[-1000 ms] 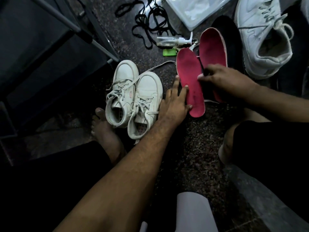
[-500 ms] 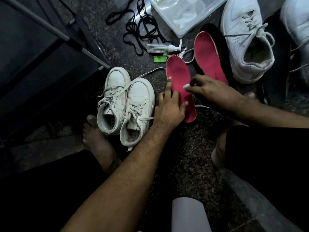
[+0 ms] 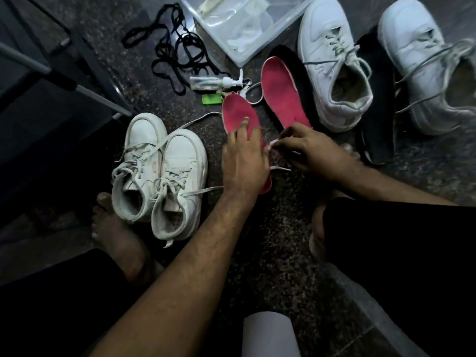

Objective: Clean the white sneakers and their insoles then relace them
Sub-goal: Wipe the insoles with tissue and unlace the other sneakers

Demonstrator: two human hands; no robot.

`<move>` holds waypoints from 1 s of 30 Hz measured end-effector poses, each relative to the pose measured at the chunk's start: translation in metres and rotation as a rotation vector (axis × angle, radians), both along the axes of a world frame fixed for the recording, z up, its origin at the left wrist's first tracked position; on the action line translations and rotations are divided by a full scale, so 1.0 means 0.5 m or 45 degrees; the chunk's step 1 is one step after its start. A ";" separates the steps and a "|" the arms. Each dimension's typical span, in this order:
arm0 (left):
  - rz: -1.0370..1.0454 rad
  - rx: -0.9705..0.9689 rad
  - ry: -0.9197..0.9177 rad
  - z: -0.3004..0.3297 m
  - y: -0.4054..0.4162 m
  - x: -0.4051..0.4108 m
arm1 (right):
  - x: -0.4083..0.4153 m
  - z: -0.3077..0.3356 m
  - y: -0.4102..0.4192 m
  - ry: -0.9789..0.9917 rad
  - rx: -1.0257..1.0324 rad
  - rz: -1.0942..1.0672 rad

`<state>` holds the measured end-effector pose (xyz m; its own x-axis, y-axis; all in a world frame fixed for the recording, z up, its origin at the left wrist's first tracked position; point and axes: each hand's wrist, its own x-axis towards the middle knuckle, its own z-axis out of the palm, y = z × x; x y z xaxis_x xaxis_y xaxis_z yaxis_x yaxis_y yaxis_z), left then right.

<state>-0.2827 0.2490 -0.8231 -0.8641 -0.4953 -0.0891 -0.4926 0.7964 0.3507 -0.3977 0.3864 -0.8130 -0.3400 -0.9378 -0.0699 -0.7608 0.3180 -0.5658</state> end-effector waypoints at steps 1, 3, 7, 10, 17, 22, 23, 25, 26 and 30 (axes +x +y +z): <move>-0.073 0.001 0.049 -0.002 0.004 -0.007 | -0.002 -0.003 0.001 -0.019 -0.007 -0.014; -0.225 0.117 0.103 -0.004 0.013 -0.021 | -0.004 -0.005 0.001 -0.074 -0.026 -0.068; -0.179 0.341 0.104 -0.008 0.027 -0.032 | -0.008 0.001 0.003 -0.170 -0.115 -0.198; -0.106 0.302 0.141 -0.009 0.024 -0.029 | -0.012 0.001 0.016 -0.130 -0.141 -0.225; -0.077 0.310 0.204 -0.010 0.032 0.004 | -0.015 0.002 0.024 -0.241 -0.136 -0.156; 0.012 0.291 0.212 -0.002 0.028 0.038 | 0.005 0.004 -0.014 -0.330 -0.130 -0.093; 0.026 0.245 0.205 0.000 0.022 0.045 | 0.007 0.004 -0.019 -0.312 -0.116 -0.080; 0.083 0.167 0.201 0.009 0.010 0.062 | 0.012 0.002 -0.031 -0.230 -0.070 -0.016; 0.122 0.140 0.197 0.014 0.005 0.073 | 0.013 0.000 -0.035 -0.174 -0.029 0.019; 0.179 0.023 0.102 0.012 0.002 0.108 | 0.003 -0.006 -0.039 0.034 0.121 -0.018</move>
<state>-0.2285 0.2501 -0.8169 -0.7911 -0.6108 -0.0327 -0.5688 0.7150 0.4066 -0.3964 0.3667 -0.8158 -0.3562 -0.9224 -0.1493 -0.7703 0.3803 -0.5118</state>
